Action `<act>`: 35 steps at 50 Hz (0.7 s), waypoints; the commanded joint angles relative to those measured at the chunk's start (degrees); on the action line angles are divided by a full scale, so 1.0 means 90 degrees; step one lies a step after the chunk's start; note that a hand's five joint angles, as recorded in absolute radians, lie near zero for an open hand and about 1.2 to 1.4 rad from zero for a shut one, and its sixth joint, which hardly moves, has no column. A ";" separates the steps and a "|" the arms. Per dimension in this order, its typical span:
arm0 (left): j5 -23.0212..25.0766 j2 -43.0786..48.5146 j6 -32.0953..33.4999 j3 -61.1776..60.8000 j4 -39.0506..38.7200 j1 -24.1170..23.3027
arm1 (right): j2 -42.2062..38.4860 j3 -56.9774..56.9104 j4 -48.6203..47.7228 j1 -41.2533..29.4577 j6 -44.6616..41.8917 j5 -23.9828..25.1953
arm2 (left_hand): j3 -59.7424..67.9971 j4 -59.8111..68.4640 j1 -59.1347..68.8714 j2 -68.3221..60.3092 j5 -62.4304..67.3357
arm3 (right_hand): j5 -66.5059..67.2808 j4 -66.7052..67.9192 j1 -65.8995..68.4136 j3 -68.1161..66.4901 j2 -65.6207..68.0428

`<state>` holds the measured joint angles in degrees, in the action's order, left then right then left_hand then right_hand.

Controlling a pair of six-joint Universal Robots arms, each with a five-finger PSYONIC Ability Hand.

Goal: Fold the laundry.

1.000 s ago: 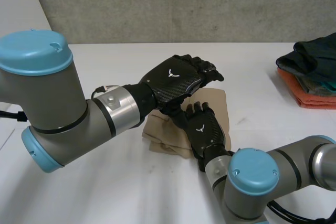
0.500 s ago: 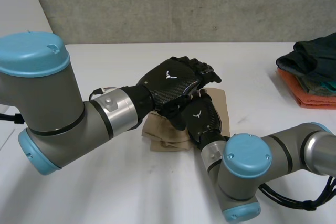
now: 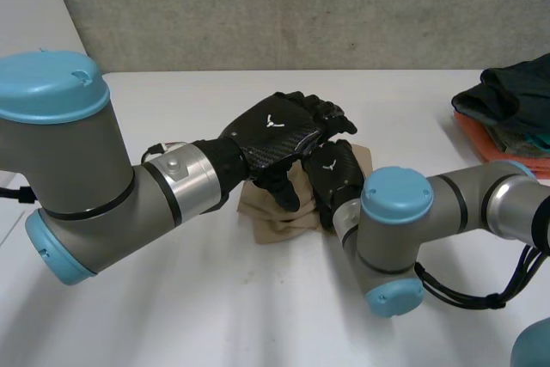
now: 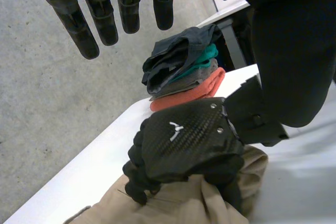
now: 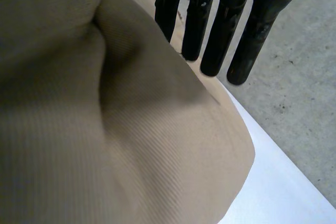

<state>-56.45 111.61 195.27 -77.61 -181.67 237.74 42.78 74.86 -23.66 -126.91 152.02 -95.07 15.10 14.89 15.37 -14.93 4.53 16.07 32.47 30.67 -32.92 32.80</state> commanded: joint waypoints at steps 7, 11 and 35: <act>0.0003 -0.0087 -0.0173 0.0000 0.0000 0.0020 | -0.0075 -0.0378 -0.0027 0.0195 0.0247 0.0337 | 0.0186 0.0209 0.0156 -0.0205 0.0250 | 0.5992 0.5282 0.5481 -0.5231 0.5244; 0.0003 -0.0097 -0.0183 0.0000 0.0010 0.0020 | -0.0173 -0.0485 -0.0008 0.0293 0.0237 0.0533 | 0.0186 0.0209 0.0156 -0.0205 0.0250 | 0.5992 0.5282 0.5481 -0.5231 0.5244; 0.0003 -0.0643 -0.0758 0.0000 -0.0078 0.0391 | 0.0657 -0.1178 -0.1179 0.2128 0.0617 0.2447 | 0.0279 0.0303 0.0250 -0.0299 0.0343 | 0.5992 0.5282 0.5481 -0.5231 0.5244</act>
